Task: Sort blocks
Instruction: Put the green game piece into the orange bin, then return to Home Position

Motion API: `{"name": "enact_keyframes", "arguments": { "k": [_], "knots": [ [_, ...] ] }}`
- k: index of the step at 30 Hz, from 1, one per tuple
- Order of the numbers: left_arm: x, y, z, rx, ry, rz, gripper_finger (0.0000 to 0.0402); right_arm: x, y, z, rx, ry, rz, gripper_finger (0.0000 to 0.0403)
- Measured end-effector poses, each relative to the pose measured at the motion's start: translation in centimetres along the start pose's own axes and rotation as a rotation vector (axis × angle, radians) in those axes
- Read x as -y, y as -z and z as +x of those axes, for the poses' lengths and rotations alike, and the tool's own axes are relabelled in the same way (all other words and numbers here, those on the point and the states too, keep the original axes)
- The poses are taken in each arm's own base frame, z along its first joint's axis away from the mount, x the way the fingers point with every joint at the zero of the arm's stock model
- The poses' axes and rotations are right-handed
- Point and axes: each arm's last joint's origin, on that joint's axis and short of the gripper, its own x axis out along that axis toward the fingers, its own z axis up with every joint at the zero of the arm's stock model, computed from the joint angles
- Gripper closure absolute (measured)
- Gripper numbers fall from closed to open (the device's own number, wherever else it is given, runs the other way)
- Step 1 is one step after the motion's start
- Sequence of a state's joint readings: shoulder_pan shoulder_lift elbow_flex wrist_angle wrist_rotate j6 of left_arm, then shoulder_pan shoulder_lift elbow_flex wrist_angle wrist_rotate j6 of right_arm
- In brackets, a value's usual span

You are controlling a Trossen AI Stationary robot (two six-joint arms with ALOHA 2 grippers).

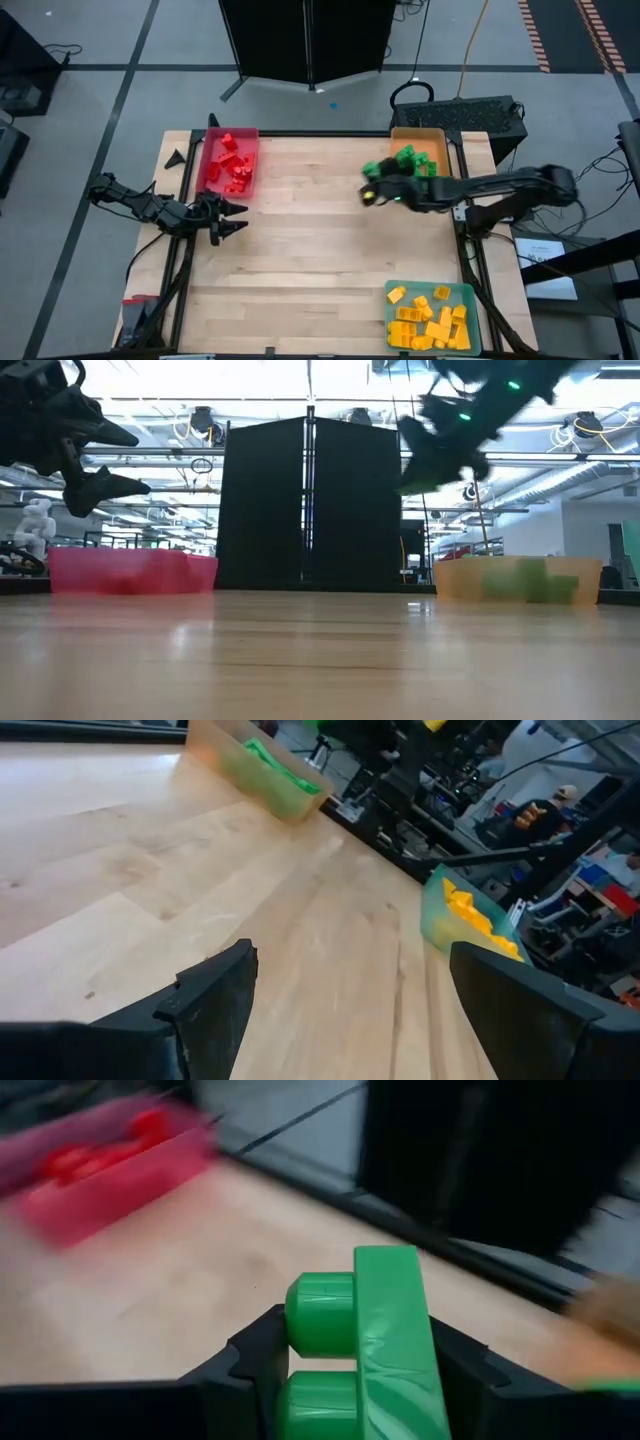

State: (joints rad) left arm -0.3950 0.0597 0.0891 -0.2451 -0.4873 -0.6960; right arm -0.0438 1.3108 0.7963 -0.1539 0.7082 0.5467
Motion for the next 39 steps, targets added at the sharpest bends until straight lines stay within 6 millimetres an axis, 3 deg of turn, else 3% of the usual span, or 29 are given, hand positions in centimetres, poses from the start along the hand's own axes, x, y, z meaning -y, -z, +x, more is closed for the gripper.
{"name": "enact_keyframes", "arguments": {
  "k": [6, 10, 18, 26, 33, 36, 39],
  "knots": [
    [-0.1, -0.2, 0.0, 0.045, -0.044, -0.006, 0.0070, 6.1, 2.1, -2.3, 0.081, 0.220, 0.209, 0.0248],
    [-0.2, -0.3, 0.0, 0.089, -0.094, -0.007, 0.0070, 8.9, 3.5, -2.9, 0.063, 0.365, 0.292, 0.0248],
    [-0.3, -0.4, 0.0, 0.126, -0.120, -0.015, 0.0070, 12.5, 4.8, -2.8, -0.022, 0.587, 0.401, 0.0248],
    [-0.3, -0.4, 0.0, 0.126, -0.120, -0.015, 0.0070, 14.2, 5.6, -1.6, -0.142, 0.597, 0.415, 0.0245],
    [-0.3, -0.4, 0.0, 0.127, -0.120, -0.016, 0.0070, 14.6, 4.2, -0.5, -0.109, 0.489, 0.474, 0.0084],
    [-0.3, -0.5, 0.0, 0.127, -0.120, -0.016, 0.0070, 14.8, 3.8, -0.2, -0.107, 0.443, 0.491, 0.0057],
    [-0.3, -0.5, 0.0, 0.127, -0.120, -0.016, 0.0070, 14.6, 3.0, -0.4, -0.095, 0.333, 0.475, 0.0054]
  ]
}}
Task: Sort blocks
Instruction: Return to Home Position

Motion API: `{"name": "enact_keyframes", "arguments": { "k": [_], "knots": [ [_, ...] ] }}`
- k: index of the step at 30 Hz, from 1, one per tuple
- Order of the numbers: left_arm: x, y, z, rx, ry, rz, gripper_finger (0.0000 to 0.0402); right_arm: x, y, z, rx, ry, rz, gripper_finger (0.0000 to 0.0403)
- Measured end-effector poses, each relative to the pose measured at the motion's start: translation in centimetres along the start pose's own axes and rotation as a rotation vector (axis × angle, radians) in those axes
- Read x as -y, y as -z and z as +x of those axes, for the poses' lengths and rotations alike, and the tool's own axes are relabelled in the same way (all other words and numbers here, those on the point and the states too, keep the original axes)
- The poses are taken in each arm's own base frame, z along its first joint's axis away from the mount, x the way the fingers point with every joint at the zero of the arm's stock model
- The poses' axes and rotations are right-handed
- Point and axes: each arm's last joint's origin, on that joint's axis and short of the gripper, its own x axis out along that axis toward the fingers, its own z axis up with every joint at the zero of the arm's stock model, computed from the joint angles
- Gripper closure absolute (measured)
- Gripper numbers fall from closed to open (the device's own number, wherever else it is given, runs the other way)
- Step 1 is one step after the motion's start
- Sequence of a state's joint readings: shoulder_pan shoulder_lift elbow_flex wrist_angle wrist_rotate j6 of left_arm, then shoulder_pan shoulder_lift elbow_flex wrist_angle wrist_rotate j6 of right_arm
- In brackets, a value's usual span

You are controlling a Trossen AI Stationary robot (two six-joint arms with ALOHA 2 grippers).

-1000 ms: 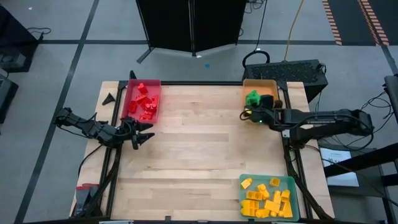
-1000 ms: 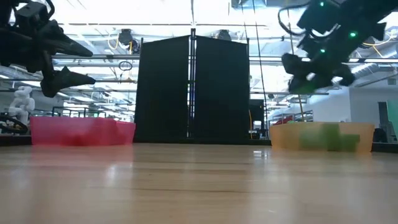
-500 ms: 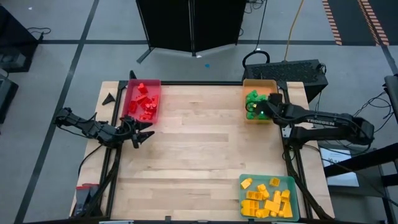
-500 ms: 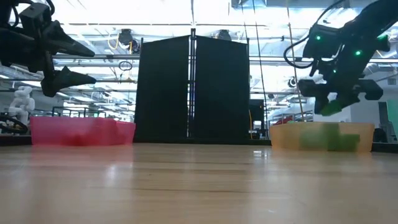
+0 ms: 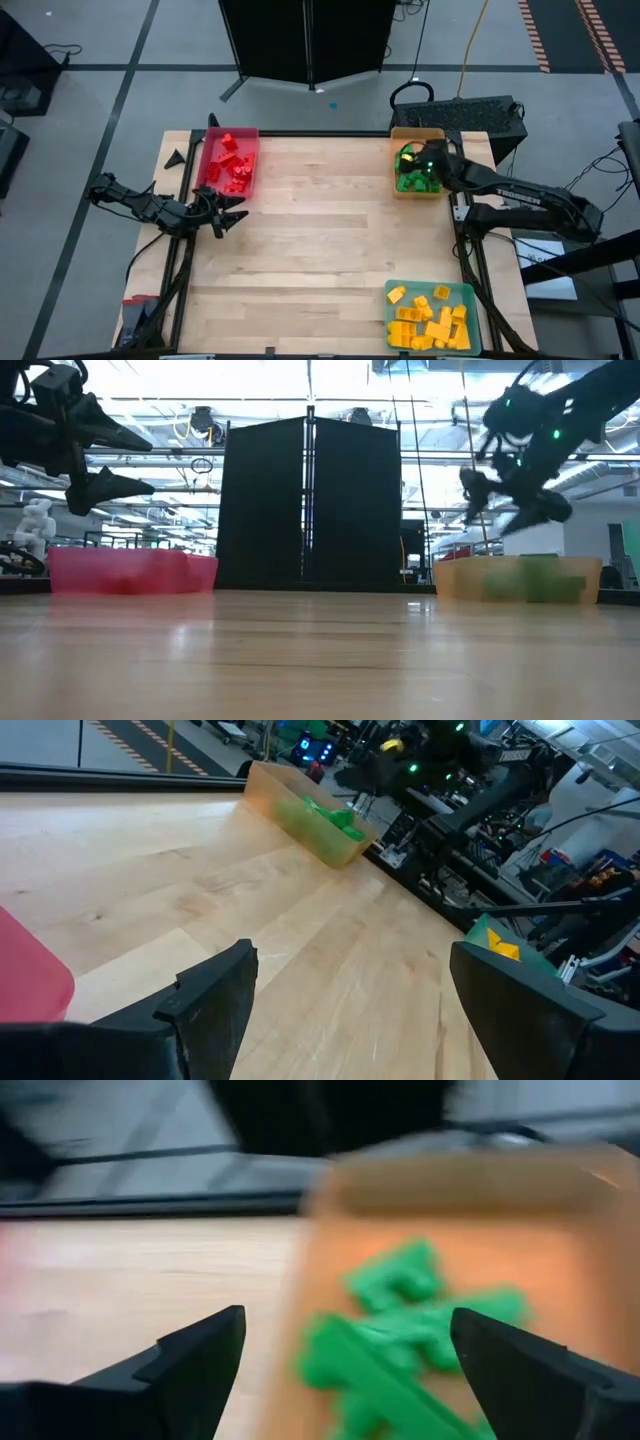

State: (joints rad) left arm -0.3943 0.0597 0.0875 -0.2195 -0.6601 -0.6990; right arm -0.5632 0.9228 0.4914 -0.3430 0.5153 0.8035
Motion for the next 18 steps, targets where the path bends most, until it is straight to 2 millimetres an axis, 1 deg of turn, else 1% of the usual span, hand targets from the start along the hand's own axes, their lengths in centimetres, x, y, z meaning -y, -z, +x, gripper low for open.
{"name": "enact_keyframes", "arguments": {
  "k": [2, 4, 6, 9, 11, 13, 16, 18],
  "knots": [
    [0.0, 0.0, 0.0, 0.000, 0.000, -0.001, 0.0070, -0.6, -1.0, -1.0, 0.014, -0.113, -0.032, 0.0056],
    [0.1, 0.0, 0.0, -0.001, 0.009, -0.007, 0.0070, -1.2, -2.4, -2.6, 0.037, -0.250, -0.053, 0.0058],
    [0.3, -0.2, 0.0, -0.001, 0.049, -0.025, 0.0070, -1.4, -3.7, -4.9, 0.073, -0.398, -0.085, 0.0060],
    [0.7, -0.7, 0.0, 0.035, 0.091, -0.027, 0.0070, -1.0, -5.4, -9.3, 0.145, -0.663, -0.154, 0.0060],
    [1.0, -1.1, -0.1, 0.072, 0.119, -0.022, 0.0070, 0.2, -6.0, -12.1, 0.187, -0.786, -0.182, 0.0060],
    [1.3, -1.6, -0.2, 0.114, 0.147, -0.022, 0.0070, 2.1, -6.0, -14.4, 0.217, -0.842, -0.196, 0.0060],
    [1.7, -2.3, -0.4, 0.173, 0.187, -0.034, 0.0070, 5.2, -5.4, -17.2, 0.266, -0.919, -0.202, 0.0060],
    [2.0, -2.7, -0.6, 0.197, 0.247, -0.061, 0.0070, 7.2, -4.7, -18.2, 0.289, -0.952, -0.169, 0.0060]
  ]
}}
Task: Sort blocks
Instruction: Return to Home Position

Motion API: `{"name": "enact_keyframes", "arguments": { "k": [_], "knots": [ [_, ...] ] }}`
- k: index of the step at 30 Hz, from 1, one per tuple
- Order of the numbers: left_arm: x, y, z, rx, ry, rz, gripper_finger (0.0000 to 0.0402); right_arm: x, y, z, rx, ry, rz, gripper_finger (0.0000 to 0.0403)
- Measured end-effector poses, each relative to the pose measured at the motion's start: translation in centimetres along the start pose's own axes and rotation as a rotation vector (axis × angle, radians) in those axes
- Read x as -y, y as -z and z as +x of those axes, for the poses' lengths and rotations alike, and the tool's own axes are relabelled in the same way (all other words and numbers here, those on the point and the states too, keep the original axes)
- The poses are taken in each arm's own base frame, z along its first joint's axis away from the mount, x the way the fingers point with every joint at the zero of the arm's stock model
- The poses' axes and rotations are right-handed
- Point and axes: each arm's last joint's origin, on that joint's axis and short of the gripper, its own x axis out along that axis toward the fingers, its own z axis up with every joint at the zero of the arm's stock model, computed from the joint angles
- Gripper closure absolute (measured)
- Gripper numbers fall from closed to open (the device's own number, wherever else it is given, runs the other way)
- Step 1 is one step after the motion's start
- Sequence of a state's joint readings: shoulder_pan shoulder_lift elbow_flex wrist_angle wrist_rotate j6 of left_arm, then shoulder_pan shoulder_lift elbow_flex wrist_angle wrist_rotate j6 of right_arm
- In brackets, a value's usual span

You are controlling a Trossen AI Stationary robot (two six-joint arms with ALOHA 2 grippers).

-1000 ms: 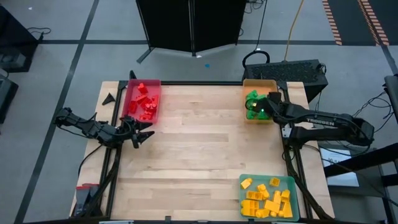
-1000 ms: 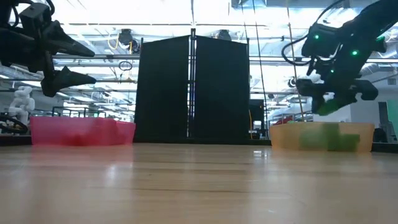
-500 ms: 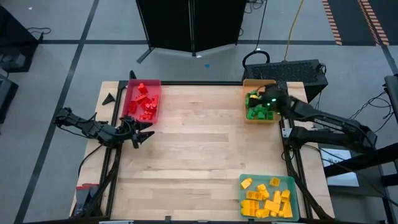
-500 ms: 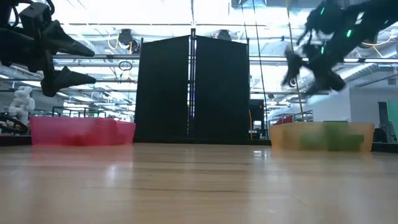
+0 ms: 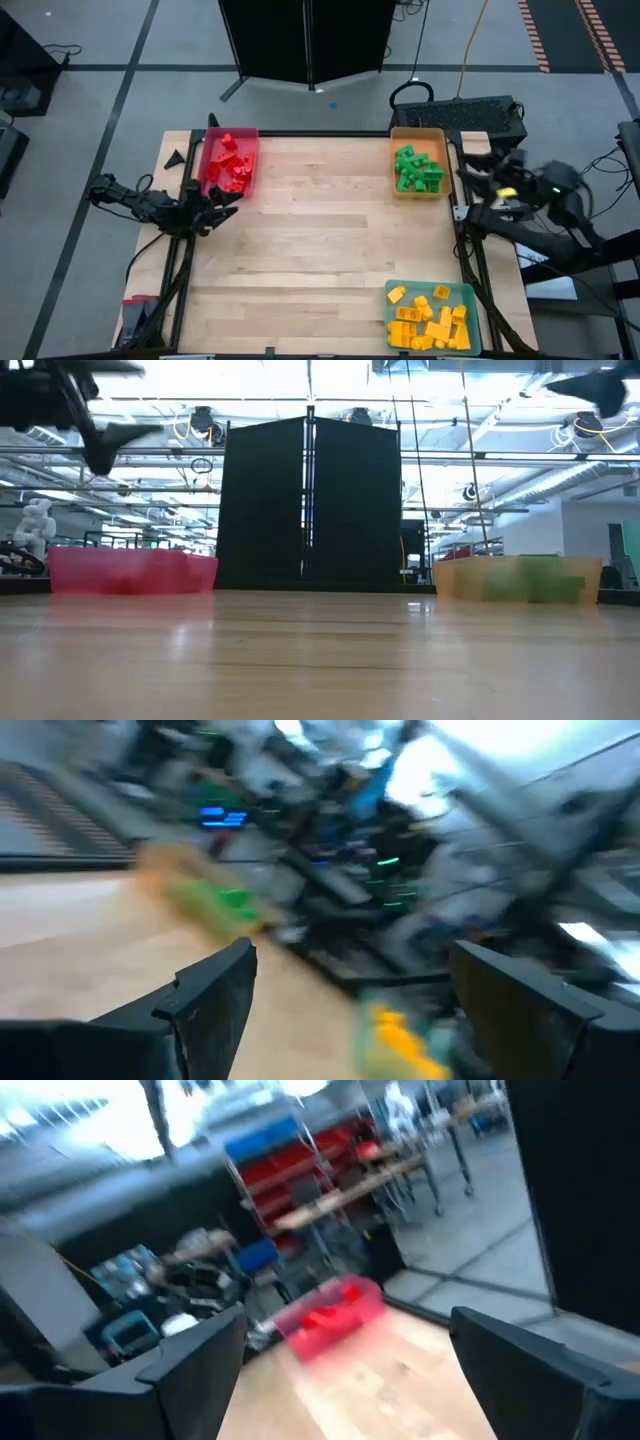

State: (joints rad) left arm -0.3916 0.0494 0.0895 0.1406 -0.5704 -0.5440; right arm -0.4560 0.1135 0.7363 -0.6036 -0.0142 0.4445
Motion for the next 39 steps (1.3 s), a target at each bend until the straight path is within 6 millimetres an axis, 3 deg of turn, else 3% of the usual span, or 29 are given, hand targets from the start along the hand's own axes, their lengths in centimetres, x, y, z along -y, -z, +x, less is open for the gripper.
{"name": "enact_keyframes", "arguments": {
  "k": [2, 5, 8, 10, 13, 18, 23, 30, 35, 39],
  "knots": [
    [0.5, -0.4, -0.1, -0.002, 0.120, -0.032, 0.0070, 0.1, 0.4, -2.3, 0.057, -0.046, 0.006, 0.0060],
    [1.3, -1.0, -0.5, -0.028, 0.344, -0.059, 0.0070, -0.5, -0.2, -3.7, 0.003, -0.104, -0.031, 0.0060],
    [2.1, -1.7, -0.9, -0.027, 0.537, -0.047, 0.0070, -1.0, -1.3, -4.4, -0.008, -0.098, -0.086, 0.0060],
    [2.4, -2.0, -1.2, -0.034, 0.676, -0.019, 0.0070, -0.8, -0.8, -5.2, -0.023, -0.092, -0.090, 0.0060],
    [2.4, -1.9, -1.2, -0.079, 0.741, 0.001, 0.0070, -1.0, -1.1, -6.0, 0.008, -0.105, -0.088, 0.0060],
    [1.3, -1.3, -0.6, -0.132, 0.619, 0.056, 0.0070, -0.5, 0.0, -5.3, -0.058, -0.033, -0.053, 0.0060],
    [-1.1, -0.3, 0.3, -0.181, 0.267, 0.086, 0.0070, -0.2, 1.0, -4.2, -0.085, 0.019, -0.014, 0.0060],
    [-2.2, -0.9, 0.5, -0.095, 0.118, 0.251, 0.0070, -0.7, 0.8, -2.7, -0.005, -0.142, -0.143, 0.0060],
    [-2.8, -0.7, 0.5, -0.108, 0.026, 0.274, 0.0070, 0.9, 3.4, 0.2, -0.085, -0.163, -0.093, 0.0060],
    [-2.9, -0.4, 0.5, -0.134, 0.011, 0.255, 0.0070, 1.9, 5.4, 2.9, -0.066, -0.338, -0.082, 0.0060]
  ]
}}
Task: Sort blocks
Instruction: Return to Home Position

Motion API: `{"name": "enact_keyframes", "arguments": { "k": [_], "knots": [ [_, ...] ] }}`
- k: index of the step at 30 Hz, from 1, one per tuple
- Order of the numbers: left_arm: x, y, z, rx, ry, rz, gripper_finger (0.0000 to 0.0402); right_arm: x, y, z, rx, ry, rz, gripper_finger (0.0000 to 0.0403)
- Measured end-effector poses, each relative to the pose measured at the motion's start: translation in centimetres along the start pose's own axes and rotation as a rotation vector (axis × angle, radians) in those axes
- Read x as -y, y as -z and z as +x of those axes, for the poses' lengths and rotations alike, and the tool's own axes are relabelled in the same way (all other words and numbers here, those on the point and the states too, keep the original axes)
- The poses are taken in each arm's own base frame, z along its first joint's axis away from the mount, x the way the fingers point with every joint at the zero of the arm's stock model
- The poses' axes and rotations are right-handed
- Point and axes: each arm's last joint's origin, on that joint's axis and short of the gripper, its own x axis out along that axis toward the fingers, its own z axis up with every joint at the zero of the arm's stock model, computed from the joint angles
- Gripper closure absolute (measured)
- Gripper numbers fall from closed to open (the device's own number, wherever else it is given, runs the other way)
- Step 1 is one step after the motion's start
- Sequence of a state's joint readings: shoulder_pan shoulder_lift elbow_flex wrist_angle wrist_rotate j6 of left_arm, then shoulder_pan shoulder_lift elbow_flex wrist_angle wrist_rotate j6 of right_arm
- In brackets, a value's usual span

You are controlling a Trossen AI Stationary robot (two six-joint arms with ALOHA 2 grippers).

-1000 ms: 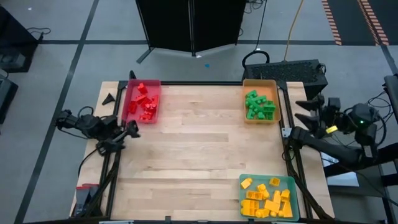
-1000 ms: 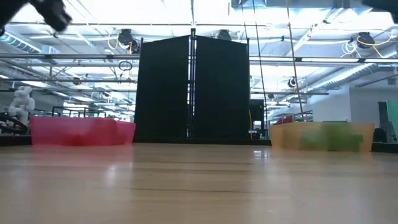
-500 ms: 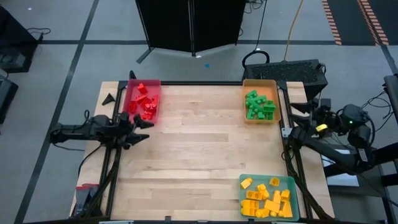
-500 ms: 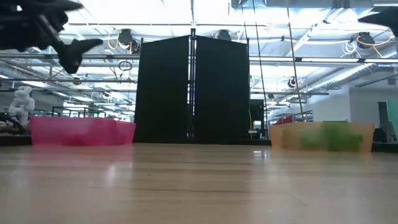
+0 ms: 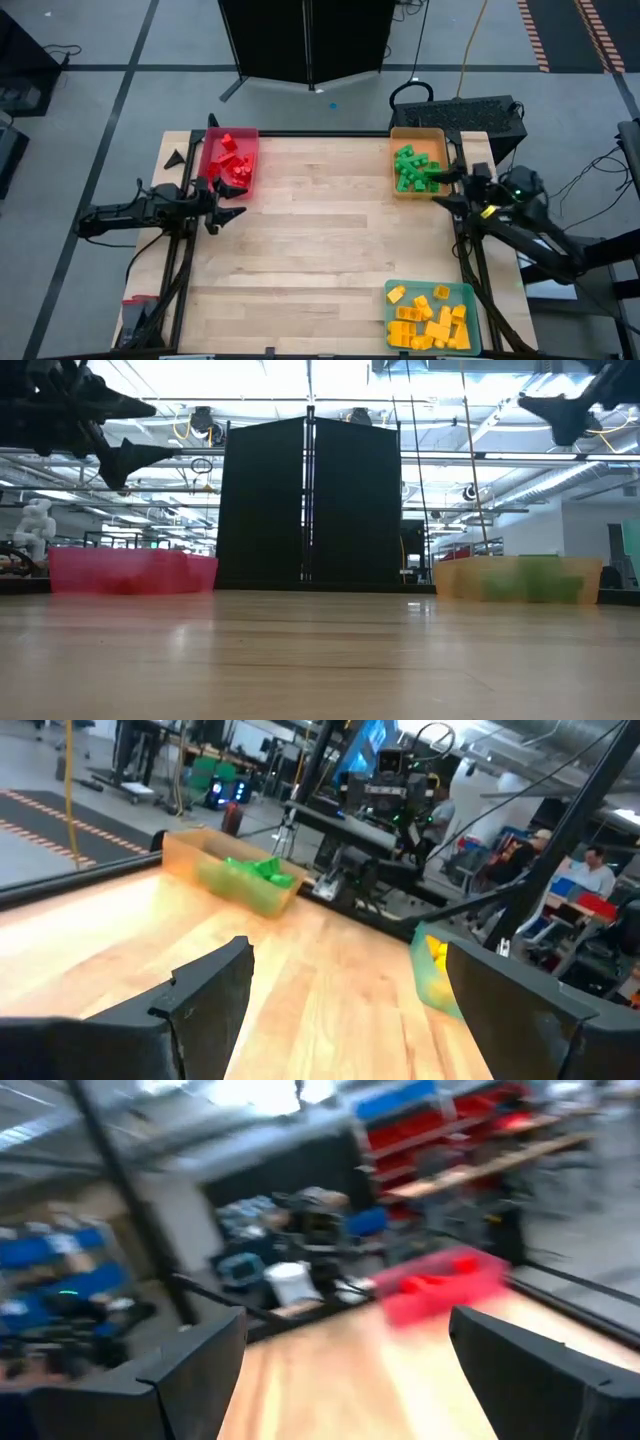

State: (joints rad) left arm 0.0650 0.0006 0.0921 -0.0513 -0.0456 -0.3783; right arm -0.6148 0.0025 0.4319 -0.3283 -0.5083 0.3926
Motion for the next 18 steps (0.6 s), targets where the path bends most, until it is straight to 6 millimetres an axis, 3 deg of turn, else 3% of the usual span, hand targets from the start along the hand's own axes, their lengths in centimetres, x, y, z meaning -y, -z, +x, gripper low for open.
{"name": "enact_keyframes", "arguments": {
  "k": [6, 11, 15, 18],
  "knots": [
    [0.0, 0.1, 0.0, -0.017, 0.012, -0.034, 0.0070, 1.8, 3.8, 2.5, 0.066, -0.212, 0.078, 0.0060],
    [0.1, 0.2, 0.0, -0.034, 0.049, -0.053, 0.0070, 1.5, 6.5, 3.2, 0.149, -0.446, 0.083, 0.0060],
    [0.2, 0.2, 0.0, -0.047, 0.080, -0.061, 0.0070, 0.6, 6.8, 3.4, 0.155, -0.433, 0.083, 0.0060],
    [0.3, 0.2, 0.0, -0.055, 0.099, -0.062, 0.0070, 0.6, 7.9, 3.8, 0.112, -0.291, 0.144, 0.0060]
  ]
}}
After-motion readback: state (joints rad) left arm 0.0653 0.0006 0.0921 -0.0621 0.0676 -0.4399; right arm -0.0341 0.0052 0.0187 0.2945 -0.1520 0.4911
